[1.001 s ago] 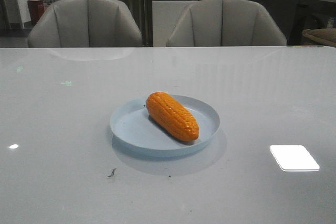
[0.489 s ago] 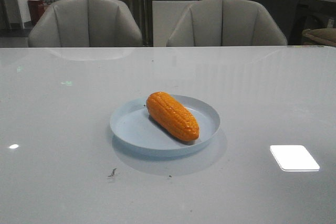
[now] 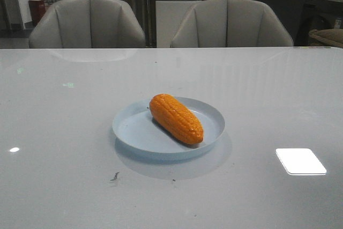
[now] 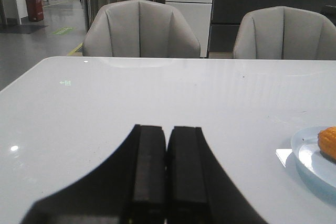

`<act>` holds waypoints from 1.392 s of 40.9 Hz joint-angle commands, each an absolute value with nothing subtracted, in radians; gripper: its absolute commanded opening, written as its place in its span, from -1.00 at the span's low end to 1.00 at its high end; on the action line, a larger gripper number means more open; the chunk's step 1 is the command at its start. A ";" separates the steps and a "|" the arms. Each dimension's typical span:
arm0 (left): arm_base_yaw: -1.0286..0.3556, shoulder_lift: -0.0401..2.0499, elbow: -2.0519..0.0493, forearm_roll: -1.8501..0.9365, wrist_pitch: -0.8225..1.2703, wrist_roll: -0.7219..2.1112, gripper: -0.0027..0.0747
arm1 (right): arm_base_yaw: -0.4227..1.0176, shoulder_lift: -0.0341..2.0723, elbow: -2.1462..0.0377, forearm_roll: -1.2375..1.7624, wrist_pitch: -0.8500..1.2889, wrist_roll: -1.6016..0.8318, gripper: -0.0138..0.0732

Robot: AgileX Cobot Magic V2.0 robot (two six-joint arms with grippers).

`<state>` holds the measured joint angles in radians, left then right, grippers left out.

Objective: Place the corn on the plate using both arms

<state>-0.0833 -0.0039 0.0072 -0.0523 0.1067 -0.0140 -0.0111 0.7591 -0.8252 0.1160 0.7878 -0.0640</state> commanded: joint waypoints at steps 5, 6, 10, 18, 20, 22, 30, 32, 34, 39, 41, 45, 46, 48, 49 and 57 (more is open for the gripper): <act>-0.083 -0.019 0.008 -0.061 0.026 -0.023 -0.70 | -0.014 0.611 -0.835 0.092 0.682 -0.071 0.09; -0.083 -0.019 0.008 -0.061 0.026 -0.023 -0.70 | -0.014 0.595 -0.823 0.092 0.662 -0.071 0.01; -0.083 -0.019 0.008 -0.061 0.026 -0.023 -0.70 | -0.014 0.511 -0.752 0.093 0.565 -0.071 -0.39; -0.083 -0.019 0.008 -0.061 0.026 -0.023 -0.70 | -0.012 0.312 -0.515 0.134 0.258 -0.071 -0.62; -0.083 -0.019 0.008 -0.061 0.026 -0.023 -0.70 | -0.012 0.267 -0.456 0.134 0.176 -0.071 -0.62; -0.083 -0.019 0.008 -0.061 0.026 -0.023 -0.70 | -0.012 0.222 -0.400 0.134 0.090 -0.071 -0.62; -0.083 -0.019 0.008 -0.061 0.026 -0.023 -0.70 | -0.012 0.065 -0.202 0.079 -0.027 -0.071 -0.62; -0.083 -0.019 0.008 -0.061 0.026 -0.023 -0.70 | -0.012 0.037 -0.156 0.067 -0.027 -0.071 -0.62; -0.083 -0.019 0.008 -0.061 0.026 -0.023 -0.70 | -0.009 0.005 -0.099 0.066 -0.026 -0.071 -0.62; -0.083 -0.019 0.008 -0.061 0.026 -0.023 -0.70 | 0.025 -0.033 0.018 0.066 -0.048 -0.049 -0.62; -0.083 -0.019 0.008 -0.061 0.026 -0.023 -0.70 | 0.045 -0.031 0.010 0.066 0.021 -0.044 -0.62; -0.083 -0.019 0.008 -0.061 0.026 -0.023 -0.70 | 0.070 -0.032 0.013 0.066 0.034 -0.044 -0.62; -0.083 -0.019 0.008 -0.061 0.026 -0.023 -0.70 | 0.071 -0.032 0.013 0.066 0.034 -0.044 -0.62; -0.083 -0.019 0.008 -0.061 0.026 -0.023 -0.70 | 0.071 -0.032 0.013 0.066 0.034 -0.044 -0.62; -0.083 -0.019 0.008 -0.061 0.026 -0.023 -0.70 | 0.071 -0.032 0.013 0.066 0.034 -0.044 -0.62; -0.083 -0.019 0.008 -0.061 0.026 -0.023 -0.70 | 0.071 -0.032 0.013 0.066 0.042 -0.044 -0.62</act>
